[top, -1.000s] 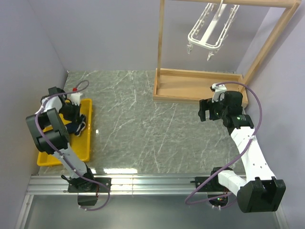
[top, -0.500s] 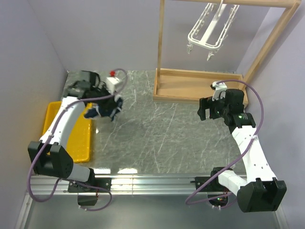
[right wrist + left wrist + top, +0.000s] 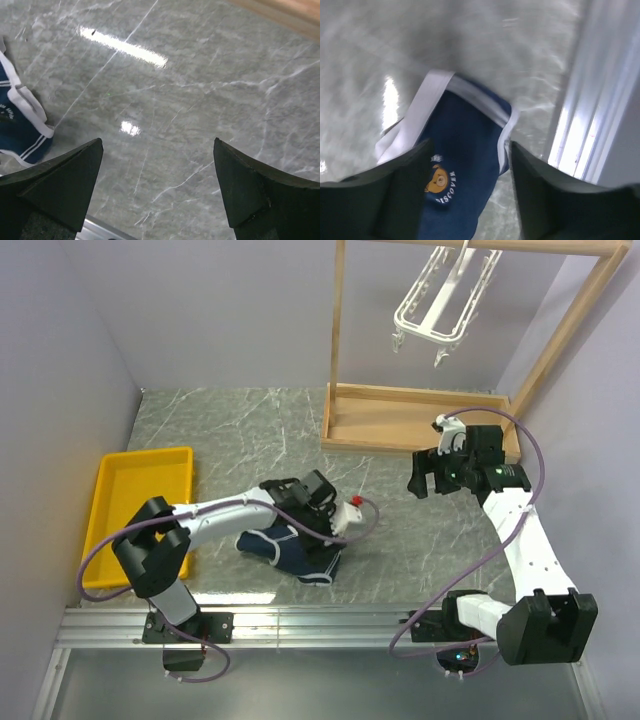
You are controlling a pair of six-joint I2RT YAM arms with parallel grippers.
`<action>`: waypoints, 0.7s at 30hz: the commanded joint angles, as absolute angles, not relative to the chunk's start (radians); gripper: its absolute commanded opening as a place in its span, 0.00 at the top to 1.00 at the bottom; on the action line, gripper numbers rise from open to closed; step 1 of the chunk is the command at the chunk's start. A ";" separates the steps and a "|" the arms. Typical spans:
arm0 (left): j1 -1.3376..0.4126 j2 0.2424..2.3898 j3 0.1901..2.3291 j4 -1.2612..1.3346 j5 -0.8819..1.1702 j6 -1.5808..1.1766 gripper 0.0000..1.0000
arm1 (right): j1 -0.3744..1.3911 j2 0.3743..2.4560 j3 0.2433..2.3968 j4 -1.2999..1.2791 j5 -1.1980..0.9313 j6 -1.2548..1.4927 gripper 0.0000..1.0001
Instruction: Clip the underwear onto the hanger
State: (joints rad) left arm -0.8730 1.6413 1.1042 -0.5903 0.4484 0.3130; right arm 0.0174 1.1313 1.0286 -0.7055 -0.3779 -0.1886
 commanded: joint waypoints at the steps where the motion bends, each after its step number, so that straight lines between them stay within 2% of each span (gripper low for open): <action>1: -0.948 1.569 1.120 -0.572 0.480 0.343 0.25 | 0.020 1.152 1.075 -0.758 -0.436 -0.207 0.02; 2: -0.943 1.545 1.120 -0.589 0.500 0.348 0.13 | 0.023 1.158 1.075 -0.764 -0.443 -0.210 0.02; 3: -0.901 1.501 1.120 -0.603 0.515 0.360 0.11 | 0.021 1.164 1.074 -0.772 -0.452 -0.210 0.03; 6: -0.746 1.462 1.152 -0.633 0.569 0.368 0.10 | 0.023 1.181 1.062 -0.775 -0.477 -0.198 0.06; 8: -0.672 1.471 1.169 -0.632 0.500 0.351 0.11 | 0.028 1.189 1.051 -0.766 -0.498 -0.175 0.07; 13: -0.494 1.526 1.121 -0.577 0.370 0.288 0.20 | 0.104 1.218 1.002 -0.703 -0.535 -0.103 0.16; 15: -0.454 1.566 1.098 -0.562 0.328 0.269 0.26 | 0.158 1.242 0.977 -0.674 -0.526 -0.083 0.20; 18: -0.433 1.614 1.088 -0.538 0.305 0.259 0.37 | 0.236 1.285 0.962 -0.643 -0.563 -0.048 0.27; 21: -0.433 1.652 1.077 -0.534 0.302 0.273 0.39 | 0.276 1.392 0.985 -0.646 -0.633 -0.026 0.30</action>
